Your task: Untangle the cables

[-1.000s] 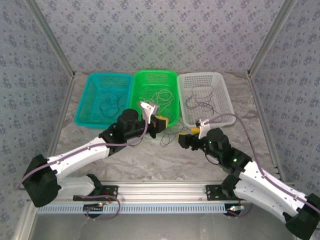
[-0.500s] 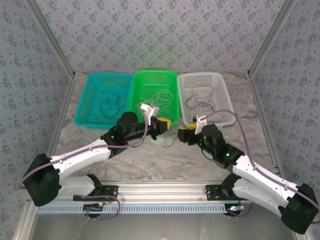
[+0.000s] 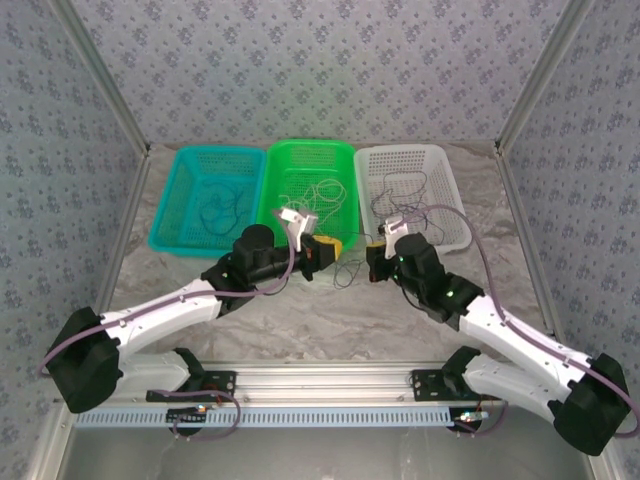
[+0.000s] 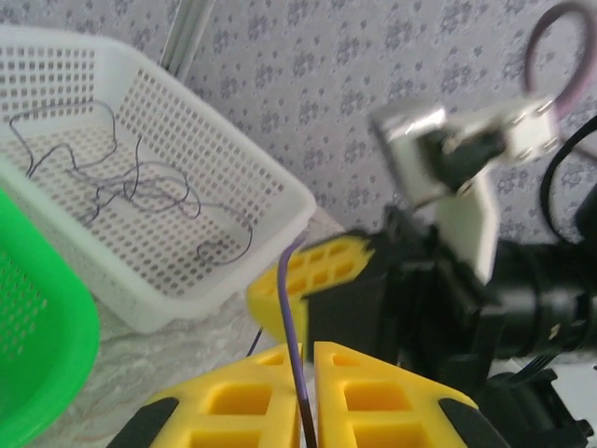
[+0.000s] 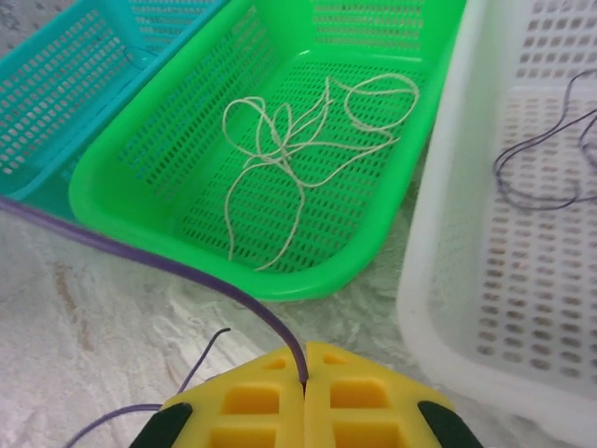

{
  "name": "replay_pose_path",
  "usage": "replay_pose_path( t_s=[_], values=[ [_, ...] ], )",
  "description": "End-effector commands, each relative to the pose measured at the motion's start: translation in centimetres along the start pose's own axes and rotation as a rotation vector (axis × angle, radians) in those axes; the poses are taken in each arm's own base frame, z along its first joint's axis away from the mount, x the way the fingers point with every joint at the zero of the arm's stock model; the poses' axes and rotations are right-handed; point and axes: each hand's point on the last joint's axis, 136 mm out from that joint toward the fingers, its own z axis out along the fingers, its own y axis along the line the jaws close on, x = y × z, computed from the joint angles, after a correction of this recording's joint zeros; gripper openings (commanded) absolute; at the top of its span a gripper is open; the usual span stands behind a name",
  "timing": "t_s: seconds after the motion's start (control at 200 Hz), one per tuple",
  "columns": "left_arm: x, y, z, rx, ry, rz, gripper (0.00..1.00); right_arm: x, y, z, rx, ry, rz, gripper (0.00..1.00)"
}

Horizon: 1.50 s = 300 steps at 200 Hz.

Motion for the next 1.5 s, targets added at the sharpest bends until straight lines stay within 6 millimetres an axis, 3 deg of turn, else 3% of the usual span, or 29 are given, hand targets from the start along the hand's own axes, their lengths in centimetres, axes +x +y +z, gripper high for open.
replay_pose_path(
  t_s=[0.0,0.285,0.355,0.435,0.665,0.934,1.214,1.399,1.474,1.494],
  values=[
    [0.9,-0.5,0.0,0.009,0.077,0.014,0.12,-1.3,-1.4,-1.5,0.101,0.034,-0.153,0.05],
    [3.3,-0.7,1.4,0.075,0.173,-0.054,0.15,-3.8,-0.8,-2.9,0.154,0.024,-0.393,0.01],
    [2.9,-0.5,1.3,0.058,0.153,-0.042,0.2,-4.1,-0.1,-3.0,0.143,0.015,-0.429,0.0],
    [2.0,-0.3,0.8,0.029,0.112,-0.012,0.34,-4.1,0.5,-3.1,0.131,0.005,-0.473,0.0],
    [-0.1,-1.8,-0.2,0.049,0.075,0.119,0.57,-3.9,1.2,-3.3,0.126,0.015,-0.571,0.0],
    [0.2,-2.4,1.5,0.093,0.178,0.235,0.6,-4.0,2.5,-3.6,0.06,0.064,-0.629,0.01],
    [0.9,-2.8,3.5,0.162,0.235,0.25,0.47,-3.4,3.7,-3.8,0.001,0.078,-0.678,0.01],
    [0.9,-3.6,3.9,0.213,0.241,0.237,0.16,-3.1,3.5,-3.9,0.008,0.09,-0.685,0.04],
    [0.6,-3.6,3.9,0.21,0.229,0.232,0.0,-2.9,3.1,-3.9,0.019,0.097,-0.653,0.12],
    [0.5,-3.6,3.9,0.209,0.226,0.232,0.0,-2.8,3.0,-3.8,0.023,0.099,-0.643,0.17]
  ],
)
